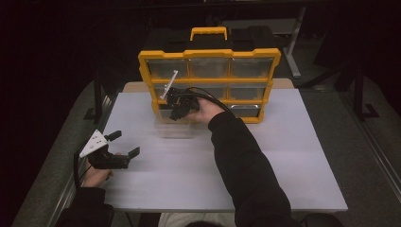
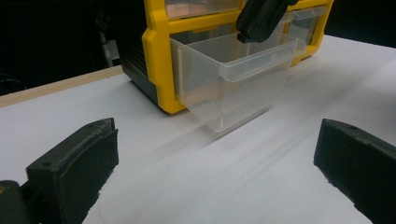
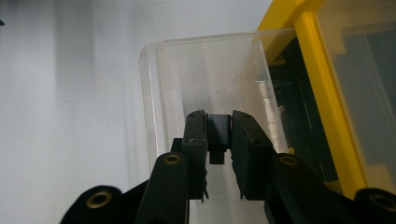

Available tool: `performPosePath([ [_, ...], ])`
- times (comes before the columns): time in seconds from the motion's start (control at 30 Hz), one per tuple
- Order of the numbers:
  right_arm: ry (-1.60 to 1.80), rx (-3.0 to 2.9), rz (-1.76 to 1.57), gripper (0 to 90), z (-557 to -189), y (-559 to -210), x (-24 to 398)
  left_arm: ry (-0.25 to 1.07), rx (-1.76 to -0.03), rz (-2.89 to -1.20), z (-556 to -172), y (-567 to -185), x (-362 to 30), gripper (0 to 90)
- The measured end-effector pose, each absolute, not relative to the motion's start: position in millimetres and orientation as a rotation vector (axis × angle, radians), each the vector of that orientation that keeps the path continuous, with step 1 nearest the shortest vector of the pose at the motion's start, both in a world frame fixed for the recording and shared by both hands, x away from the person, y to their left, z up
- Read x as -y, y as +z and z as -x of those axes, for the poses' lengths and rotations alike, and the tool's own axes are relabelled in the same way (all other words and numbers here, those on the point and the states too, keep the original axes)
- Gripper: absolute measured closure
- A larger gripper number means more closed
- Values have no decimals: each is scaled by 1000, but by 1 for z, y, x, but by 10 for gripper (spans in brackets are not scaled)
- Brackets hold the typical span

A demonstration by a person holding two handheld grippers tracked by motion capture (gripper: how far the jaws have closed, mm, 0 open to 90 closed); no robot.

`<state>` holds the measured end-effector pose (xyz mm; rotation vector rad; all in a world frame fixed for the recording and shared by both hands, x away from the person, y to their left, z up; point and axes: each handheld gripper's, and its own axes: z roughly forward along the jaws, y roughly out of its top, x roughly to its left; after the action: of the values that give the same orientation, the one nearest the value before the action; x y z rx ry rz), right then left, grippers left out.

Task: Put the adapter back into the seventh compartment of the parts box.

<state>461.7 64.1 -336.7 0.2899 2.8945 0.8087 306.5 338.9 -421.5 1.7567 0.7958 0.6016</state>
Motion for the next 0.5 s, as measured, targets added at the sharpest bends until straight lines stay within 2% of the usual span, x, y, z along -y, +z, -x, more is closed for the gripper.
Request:
performPosePath([
  [0.07, 822, -2901, -317, 682, -461, -335, -62, 601, -796, -1757, -307, -422, -339, 0],
  [0.27, 833, -2901, -325, 630, -457, -332, -54, 599, -795, -1757, -306, -421, -338, 0],
  [0.33, 836, -2892, -356, 558, -453, -329, -47, 597, -797, -1754, -305, -421, -339, 0],
  [0.37, 836, -2892, -356, 558, -453, -329, -47, 597, -797, -1754, -305, -421, -339, 0],
  [0.4, 861, -2883, -372, 489, -451, -325, -41, 597, -797, -1754, -305, -421, -338, 0],
  [0.47, 873, -2879, -383, 463, -450, -323, -38, 597, -795, -1757, -305, -421, -338, 0],
  [0.5, 896, -2866, -388, 402, -448, -320, -32, 596, -795, -1757, -305, -421, -338, 0],
])
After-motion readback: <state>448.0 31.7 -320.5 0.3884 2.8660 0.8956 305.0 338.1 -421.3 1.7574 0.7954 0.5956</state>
